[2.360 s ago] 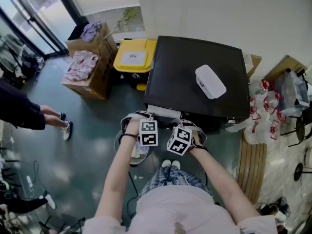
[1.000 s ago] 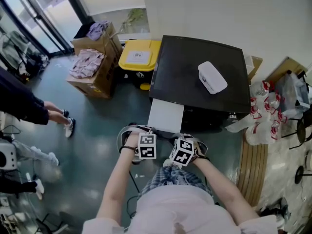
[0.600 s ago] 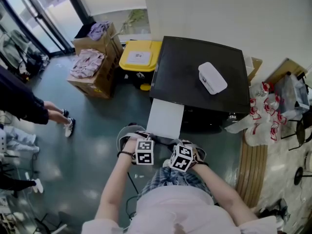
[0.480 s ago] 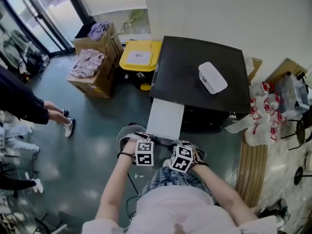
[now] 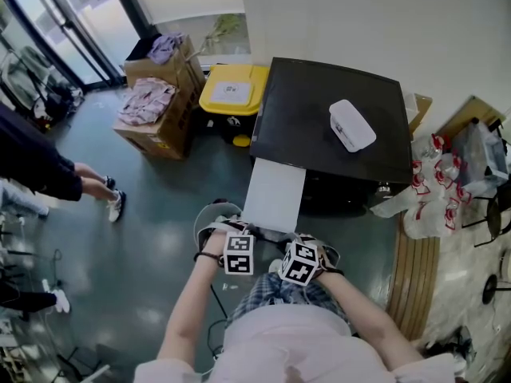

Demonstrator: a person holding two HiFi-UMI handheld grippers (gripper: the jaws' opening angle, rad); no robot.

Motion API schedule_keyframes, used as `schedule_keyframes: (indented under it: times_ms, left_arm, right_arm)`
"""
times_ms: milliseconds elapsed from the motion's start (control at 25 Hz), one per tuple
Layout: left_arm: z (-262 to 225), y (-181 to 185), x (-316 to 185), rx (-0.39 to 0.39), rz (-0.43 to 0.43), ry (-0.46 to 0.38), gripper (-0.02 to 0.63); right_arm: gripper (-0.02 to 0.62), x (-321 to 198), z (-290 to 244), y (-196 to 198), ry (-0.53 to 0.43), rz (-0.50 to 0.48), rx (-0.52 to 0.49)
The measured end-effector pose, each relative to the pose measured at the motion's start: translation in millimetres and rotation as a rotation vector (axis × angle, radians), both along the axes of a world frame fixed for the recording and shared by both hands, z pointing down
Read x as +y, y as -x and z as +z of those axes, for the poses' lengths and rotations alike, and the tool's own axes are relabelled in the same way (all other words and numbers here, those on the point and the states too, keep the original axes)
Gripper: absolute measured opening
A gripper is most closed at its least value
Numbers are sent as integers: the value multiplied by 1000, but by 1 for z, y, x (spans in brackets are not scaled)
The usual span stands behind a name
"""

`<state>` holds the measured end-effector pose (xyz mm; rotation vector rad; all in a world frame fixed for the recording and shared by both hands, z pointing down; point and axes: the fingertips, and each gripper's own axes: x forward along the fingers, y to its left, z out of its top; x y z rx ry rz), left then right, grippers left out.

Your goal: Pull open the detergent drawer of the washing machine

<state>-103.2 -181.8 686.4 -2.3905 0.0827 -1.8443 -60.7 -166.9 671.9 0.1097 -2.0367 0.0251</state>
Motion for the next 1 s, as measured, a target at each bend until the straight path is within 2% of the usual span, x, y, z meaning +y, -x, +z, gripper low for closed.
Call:
schedule_keyframes:
  times_ms: [320,680,800,880,1000]
  left_arm:
    - [2,1,6,8,-12,2,60]
    - [0,0,7,73,-83,22,64]
    - [-2,-4,10,108,-98,48,78]
    - [-3,-8,11,118,-99,56,156]
    - [-7,-11,11,140,-101,64,203]
  right_arm:
    - [46,5,5,-1,19,9,-15]
    - [49,3,3,-3,35,63,-55]
    - [93,3,0,-4,44,76,-76]
    - [140,1,-2,-6,58,85,-88]
    - [229,-1,-8,-3,83,107,-135]
